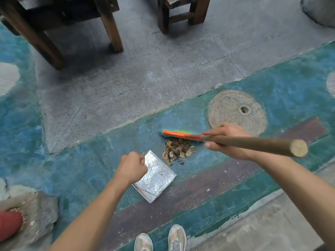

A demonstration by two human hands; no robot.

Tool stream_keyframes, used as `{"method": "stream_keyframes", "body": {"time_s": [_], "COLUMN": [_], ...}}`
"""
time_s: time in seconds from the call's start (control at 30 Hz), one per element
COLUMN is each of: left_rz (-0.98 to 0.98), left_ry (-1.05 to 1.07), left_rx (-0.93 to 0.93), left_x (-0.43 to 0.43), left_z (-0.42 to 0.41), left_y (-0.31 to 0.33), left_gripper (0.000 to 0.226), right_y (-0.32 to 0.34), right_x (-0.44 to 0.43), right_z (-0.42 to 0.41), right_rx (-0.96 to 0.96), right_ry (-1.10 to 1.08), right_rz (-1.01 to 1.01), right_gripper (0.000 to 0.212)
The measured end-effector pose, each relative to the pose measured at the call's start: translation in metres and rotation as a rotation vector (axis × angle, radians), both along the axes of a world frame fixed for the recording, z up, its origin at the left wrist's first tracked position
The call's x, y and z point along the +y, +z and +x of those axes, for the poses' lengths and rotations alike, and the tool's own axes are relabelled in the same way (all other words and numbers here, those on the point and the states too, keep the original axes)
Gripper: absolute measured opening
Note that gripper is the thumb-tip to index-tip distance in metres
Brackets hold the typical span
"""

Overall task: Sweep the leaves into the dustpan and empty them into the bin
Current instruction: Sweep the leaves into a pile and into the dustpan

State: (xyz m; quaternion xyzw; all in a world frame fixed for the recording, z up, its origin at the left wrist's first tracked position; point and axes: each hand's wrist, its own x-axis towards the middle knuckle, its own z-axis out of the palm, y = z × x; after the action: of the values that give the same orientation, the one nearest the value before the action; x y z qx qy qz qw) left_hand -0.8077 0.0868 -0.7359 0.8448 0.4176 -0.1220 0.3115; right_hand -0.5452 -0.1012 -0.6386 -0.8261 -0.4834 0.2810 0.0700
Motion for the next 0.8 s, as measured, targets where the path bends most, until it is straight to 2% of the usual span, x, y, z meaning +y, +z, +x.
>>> {"method": "stream_keyframes", "body": {"time_s": [0.07, 0.13, 0.2, 0.27, 0.3, 0.33, 0.37, 0.4, 0.47, 0.5, 0.6, 0.67, 0.8], "left_rz": [0.001, -0.02, -0.059, -0.066, -0.061, -0.052, -0.04, -0.043, -0.032, -0.004, 0.0, 0.012, -0.019], "left_ry": [0.006, 0.016, 0.03, 0.048, 0.048, 0.038, 0.029, 0.045, 0.056, 0.035, -0.006, -0.023, 0.008], "left_rx": [-0.005, -0.018, -0.044, -0.063, -0.06, -0.054, -0.054, -0.071, -0.11, -0.117, -0.135, -0.14, -0.153], "left_x": [-0.003, -0.004, -0.005, -0.007, -0.007, -0.005, -0.003, 0.002, 0.015, 0.017, 0.009, 0.002, 0.003], "left_z": [-0.002, -0.006, -0.006, -0.004, -0.003, -0.003, -0.004, -0.003, -0.002, -0.003, -0.003, -0.005, -0.011], "left_y": [0.001, 0.002, 0.003, 0.009, 0.011, 0.009, 0.006, 0.0, -0.014, -0.021, -0.021, -0.016, -0.007], "left_gripper": [0.022, 0.025, 0.029, 0.03, 0.031, 0.031, 0.033, 0.034, 0.038, 0.04, 0.04, 0.039, 0.038], "right_y": [0.0, -0.011, -0.033, -0.061, -0.082, -0.109, -0.132, -0.159, -0.217, -0.232, -0.199, -0.177, -0.137], "right_x": [-0.007, -0.013, -0.031, -0.059, -0.07, -0.081, -0.092, -0.097, -0.093, -0.098, -0.101, -0.09, -0.065], "right_z": [0.002, 0.002, -0.012, -0.063, -0.099, -0.139, -0.173, -0.199, -0.225, -0.228, -0.234, -0.223, -0.163], "right_rx": [0.181, 0.495, 0.807, 0.976, 1.111, 1.245, 1.275, 1.266, 0.993, 0.78, 0.311, 0.28, 0.174], "right_ry": [-0.084, -0.485, -0.912, -1.049, -1.047, -1.058, -1.125, -1.146, -1.121, -1.074, -0.715, -0.816, -0.669], "right_rz": [-0.076, -0.076, -0.158, -0.43, -0.56, -0.58, -0.551, -0.505, -0.398, -0.403, -0.471, -0.392, -0.449], "right_gripper": [0.022, 0.032, 0.023, 0.058, 0.068, 0.063, 0.043, 0.024, 0.023, 0.023, 0.033, 0.035, 0.041]}}
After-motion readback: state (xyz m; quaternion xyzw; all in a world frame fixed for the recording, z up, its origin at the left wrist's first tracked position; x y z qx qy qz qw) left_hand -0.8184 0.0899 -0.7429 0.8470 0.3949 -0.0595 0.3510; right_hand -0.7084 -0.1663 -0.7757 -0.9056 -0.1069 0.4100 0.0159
